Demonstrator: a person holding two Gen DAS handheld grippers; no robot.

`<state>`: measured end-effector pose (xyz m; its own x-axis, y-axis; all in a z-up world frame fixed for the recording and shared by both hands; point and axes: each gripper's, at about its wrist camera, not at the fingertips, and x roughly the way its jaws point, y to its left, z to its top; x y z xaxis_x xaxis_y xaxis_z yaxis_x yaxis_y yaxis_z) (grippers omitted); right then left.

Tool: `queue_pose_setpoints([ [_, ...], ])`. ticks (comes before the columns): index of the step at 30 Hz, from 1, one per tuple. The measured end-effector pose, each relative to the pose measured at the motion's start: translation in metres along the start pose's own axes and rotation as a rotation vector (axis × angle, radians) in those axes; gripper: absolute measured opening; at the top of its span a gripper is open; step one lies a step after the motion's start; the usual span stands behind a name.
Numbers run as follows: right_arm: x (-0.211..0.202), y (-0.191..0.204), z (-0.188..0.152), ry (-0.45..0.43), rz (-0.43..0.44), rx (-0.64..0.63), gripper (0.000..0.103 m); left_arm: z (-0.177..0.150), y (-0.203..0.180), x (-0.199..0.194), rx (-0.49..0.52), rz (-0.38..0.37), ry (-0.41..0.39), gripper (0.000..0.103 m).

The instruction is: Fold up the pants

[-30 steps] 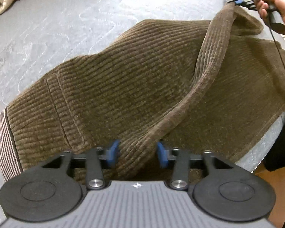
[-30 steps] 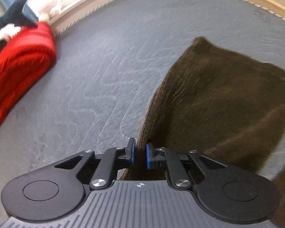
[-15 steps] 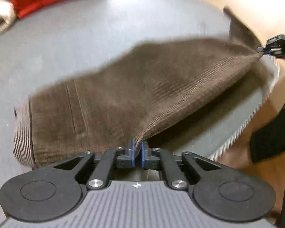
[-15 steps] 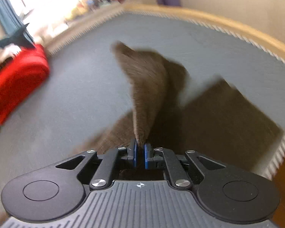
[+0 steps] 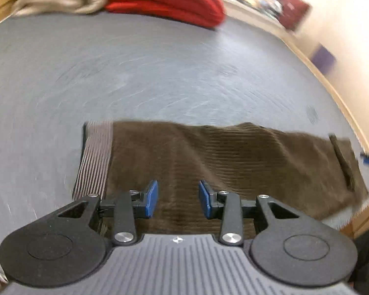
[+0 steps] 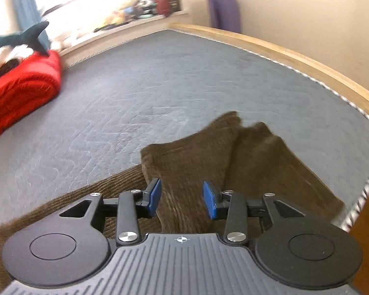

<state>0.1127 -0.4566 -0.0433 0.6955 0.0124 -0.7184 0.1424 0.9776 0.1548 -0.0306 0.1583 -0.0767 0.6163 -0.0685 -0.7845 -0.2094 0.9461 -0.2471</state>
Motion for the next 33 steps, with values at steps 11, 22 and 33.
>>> queue_pose_setpoints([
  [11, 0.074, 0.065, -0.013, 0.112, -0.128, -0.369, 0.042, -0.012, -0.008, 0.016, 0.022, 0.131, -0.063, 0.039],
  [22, 0.013, -0.024, 0.005, -0.033, -0.186, 0.075, 0.006, 0.006, -0.017, 0.005, -0.052, 0.114, -0.135, 0.039],
  [33, -0.009, -0.151, -0.037, 0.077, -0.185, 0.620, 0.012, 0.005, -0.028, 0.022, -0.018, 0.156, -0.093, 0.040],
])
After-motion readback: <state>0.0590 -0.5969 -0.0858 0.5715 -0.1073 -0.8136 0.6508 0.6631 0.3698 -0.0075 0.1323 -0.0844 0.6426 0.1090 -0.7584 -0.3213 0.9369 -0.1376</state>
